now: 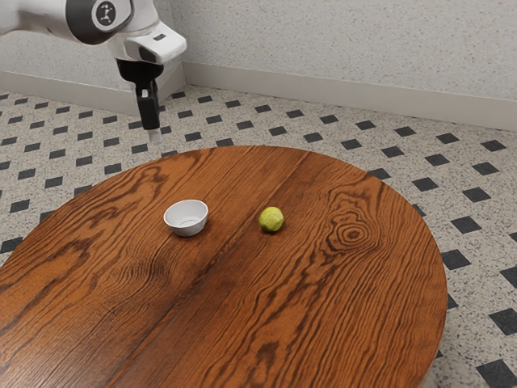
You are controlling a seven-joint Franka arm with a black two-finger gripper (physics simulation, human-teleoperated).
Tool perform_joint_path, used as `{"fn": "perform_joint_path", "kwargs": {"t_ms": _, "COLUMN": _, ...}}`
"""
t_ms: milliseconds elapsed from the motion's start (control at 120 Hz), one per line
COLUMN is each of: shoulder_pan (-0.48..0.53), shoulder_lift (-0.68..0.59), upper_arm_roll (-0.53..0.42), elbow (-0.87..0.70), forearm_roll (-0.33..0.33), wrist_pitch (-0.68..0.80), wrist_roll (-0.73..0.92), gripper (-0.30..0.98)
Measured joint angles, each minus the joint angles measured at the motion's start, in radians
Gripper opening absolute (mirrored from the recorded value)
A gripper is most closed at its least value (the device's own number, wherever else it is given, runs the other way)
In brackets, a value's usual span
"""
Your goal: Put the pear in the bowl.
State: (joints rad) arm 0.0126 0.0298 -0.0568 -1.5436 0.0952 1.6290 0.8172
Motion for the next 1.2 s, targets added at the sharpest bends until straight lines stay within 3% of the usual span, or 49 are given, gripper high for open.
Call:
{"fn": "perform_joint_path", "kwargs": {"t_ms": 400, "shoulder_pan": 0.039, "shoulder_lift": 0.009, "upper_arm_roll": -0.003, "elbow": 0.0, "forearm_roll": -0.002, "wrist_pitch": 0.0, "wrist_roll": 0.0, "gripper": 0.69}}
{"fn": "perform_joint_path", "kwargs": {"t_ms": 517, "shoulder_pan": 0.043, "shoulder_lift": 0.06, "upper_arm_roll": -0.001, "elbow": 0.033, "forearm_roll": -0.029, "wrist_pitch": 0.0, "wrist_roll": 0.043, "gripper": 0.69}}
{"fn": "perform_joint_path", "kwargs": {"t_ms": 783, "shoulder_pan": -0.007, "shoulder_lift": 0.376, "upper_arm_roll": -0.019, "elbow": 0.328, "forearm_roll": -0.076, "wrist_pitch": 0.0, "wrist_roll": 0.431, "gripper": 0.69}}
{"fn": "perform_joint_path", "kwargs": {"t_ms": 1067, "shoulder_pan": -0.031, "shoulder_lift": 0.551, "upper_arm_roll": -0.005, "elbow": 0.384, "forearm_roll": -0.053, "wrist_pitch": 0.022, "wrist_roll": 0.778, "gripper": 0.68}}
{"fn": "perform_joint_path", "kwargs": {"t_ms": 1200, "shoulder_pan": -0.084, "shoulder_lift": 0.711, "upper_arm_roll": 0.011, "elbow": 0.552, "forearm_roll": -0.057, "wrist_pitch": 0.074, "wrist_roll": 0.914, "gripper": 0.68}}
